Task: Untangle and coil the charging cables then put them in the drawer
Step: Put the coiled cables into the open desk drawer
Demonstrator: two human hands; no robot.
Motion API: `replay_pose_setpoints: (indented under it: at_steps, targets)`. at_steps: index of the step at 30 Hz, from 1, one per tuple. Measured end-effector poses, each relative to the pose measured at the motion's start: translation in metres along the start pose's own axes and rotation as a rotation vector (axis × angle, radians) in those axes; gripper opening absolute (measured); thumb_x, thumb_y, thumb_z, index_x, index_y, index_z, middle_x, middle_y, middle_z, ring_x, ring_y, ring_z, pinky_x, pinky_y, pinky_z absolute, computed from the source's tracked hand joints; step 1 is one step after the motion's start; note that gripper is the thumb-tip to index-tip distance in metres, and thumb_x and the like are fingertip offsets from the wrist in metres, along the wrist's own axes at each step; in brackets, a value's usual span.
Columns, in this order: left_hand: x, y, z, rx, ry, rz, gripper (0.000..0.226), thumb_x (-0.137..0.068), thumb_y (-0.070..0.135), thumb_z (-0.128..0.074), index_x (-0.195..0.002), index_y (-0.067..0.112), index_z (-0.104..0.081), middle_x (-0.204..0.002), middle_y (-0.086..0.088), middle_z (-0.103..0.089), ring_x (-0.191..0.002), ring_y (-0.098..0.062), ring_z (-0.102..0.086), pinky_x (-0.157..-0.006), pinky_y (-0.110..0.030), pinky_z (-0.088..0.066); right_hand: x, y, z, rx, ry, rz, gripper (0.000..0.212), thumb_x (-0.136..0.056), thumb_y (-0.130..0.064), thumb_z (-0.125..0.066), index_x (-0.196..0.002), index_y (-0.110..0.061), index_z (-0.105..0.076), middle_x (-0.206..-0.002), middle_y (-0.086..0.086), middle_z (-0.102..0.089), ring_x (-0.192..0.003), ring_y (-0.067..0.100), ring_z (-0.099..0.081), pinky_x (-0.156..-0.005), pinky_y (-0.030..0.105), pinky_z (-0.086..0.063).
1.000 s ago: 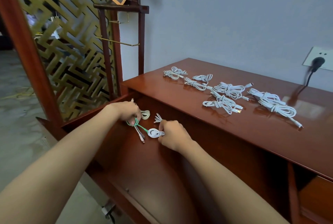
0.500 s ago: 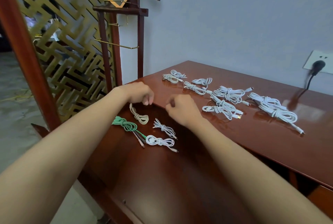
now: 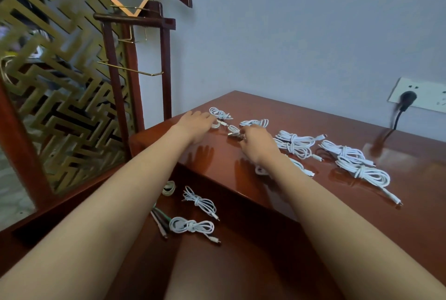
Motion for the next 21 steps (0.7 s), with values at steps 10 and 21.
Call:
replay_pose_setpoints:
  at_steps: [10, 21]
  targets:
    - [-0.037, 0.010, -0.028, -0.046, -0.095, 0.117, 0.052, -0.097, 0.008, -0.028, -0.148, 0.008, -0.015, -0.155, -0.011, -0.018, -0.143, -0.031, -0.014, -0.115, -0.046, -0.007, -0.017, 0.004, -0.031, 0.208, -0.082, -0.019, 0.038, -0.096, -0.019, -0.037, -0.131, -0.005, -0.038, -0.138, 0.014, -0.043, -0.128, 0.031, -0.035, -0.105, 0.048, -0.025]
    - [-0.035, -0.003, -0.022, -0.010, 0.004, 0.096, 0.042, -0.090, 0.002, -0.046, -0.130, 0.010, -0.039, -0.133, -0.012, -0.044, -0.123, -0.030, -0.045, -0.102, -0.039, -0.029, -0.027, 0.006, -0.029, 0.228, -0.008, 0.001, 0.030, -0.094, -0.012, -0.039, -0.122, -0.004, -0.045, -0.127, 0.017, -0.052, -0.121, 0.034, -0.042, -0.103, 0.041, -0.028]
Point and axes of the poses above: each hand's wrist, its own x-axis away from the middle knuckle, its own z-axis out of the back of the hand, y = z × x, the point moved 2 cm from there along -x, towards the middle knuckle
